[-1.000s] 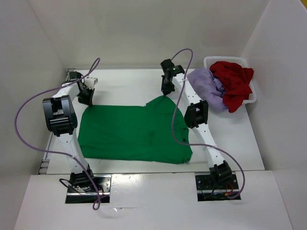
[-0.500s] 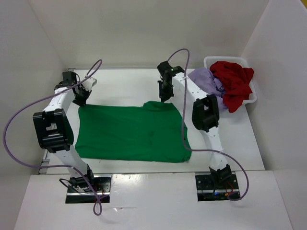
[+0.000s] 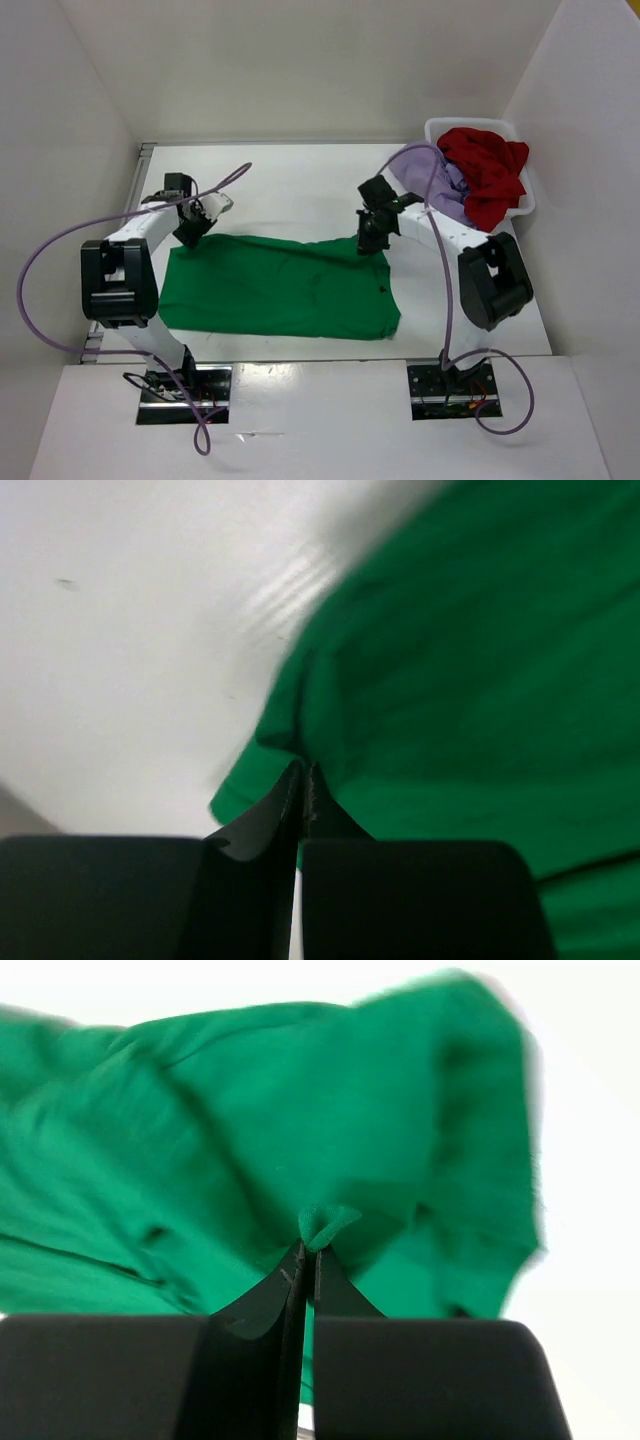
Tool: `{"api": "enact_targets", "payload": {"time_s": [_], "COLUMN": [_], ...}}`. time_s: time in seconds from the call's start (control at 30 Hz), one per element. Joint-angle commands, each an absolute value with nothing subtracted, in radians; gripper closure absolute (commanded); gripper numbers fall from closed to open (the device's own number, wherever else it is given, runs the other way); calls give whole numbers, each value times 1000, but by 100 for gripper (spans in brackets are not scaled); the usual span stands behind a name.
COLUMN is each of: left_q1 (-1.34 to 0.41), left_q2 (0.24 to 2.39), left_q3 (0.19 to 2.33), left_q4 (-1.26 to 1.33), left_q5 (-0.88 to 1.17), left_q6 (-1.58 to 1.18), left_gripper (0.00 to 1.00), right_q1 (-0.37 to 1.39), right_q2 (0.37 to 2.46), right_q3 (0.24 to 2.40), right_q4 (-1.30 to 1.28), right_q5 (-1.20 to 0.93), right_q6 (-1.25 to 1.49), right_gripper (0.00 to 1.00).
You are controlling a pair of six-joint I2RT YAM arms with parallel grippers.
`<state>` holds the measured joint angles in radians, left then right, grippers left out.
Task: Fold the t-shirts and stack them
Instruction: Fold the other side of the tshirt into a rectangle
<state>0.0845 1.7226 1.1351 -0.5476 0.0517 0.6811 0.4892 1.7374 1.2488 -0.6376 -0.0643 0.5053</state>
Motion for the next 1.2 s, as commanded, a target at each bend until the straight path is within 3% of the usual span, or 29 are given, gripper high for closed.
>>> {"api": "enact_targets", "payload": {"time_s": [0.0,0.3,0.7,0.93,1.17], "left_q1": [80,55,55,55,55], "left_q2": [1618,1464,1397,1416,1425], "left_q3": [1144,1049,822,842,1008], "left_q4": [-471,-411,-430,-420,-381], "left_q5": [18,-83,-91,-101,-104], "left_q6": [683,784,805,805,787], "left_gripper": [99,100,100,100,100], "right_q1": [463,393,477,551,551], "right_q2": [1608,1528,1536,1572,1551], "right_q3": [1177,1155,954,934,1031], "right_q4": [-561,-546,-451,-514,-563], "right_q5": [-3,55,-89,-31,12], "right_q6": [520,522,658,676,689], "right_gripper": [100,100,100,100,100]}}
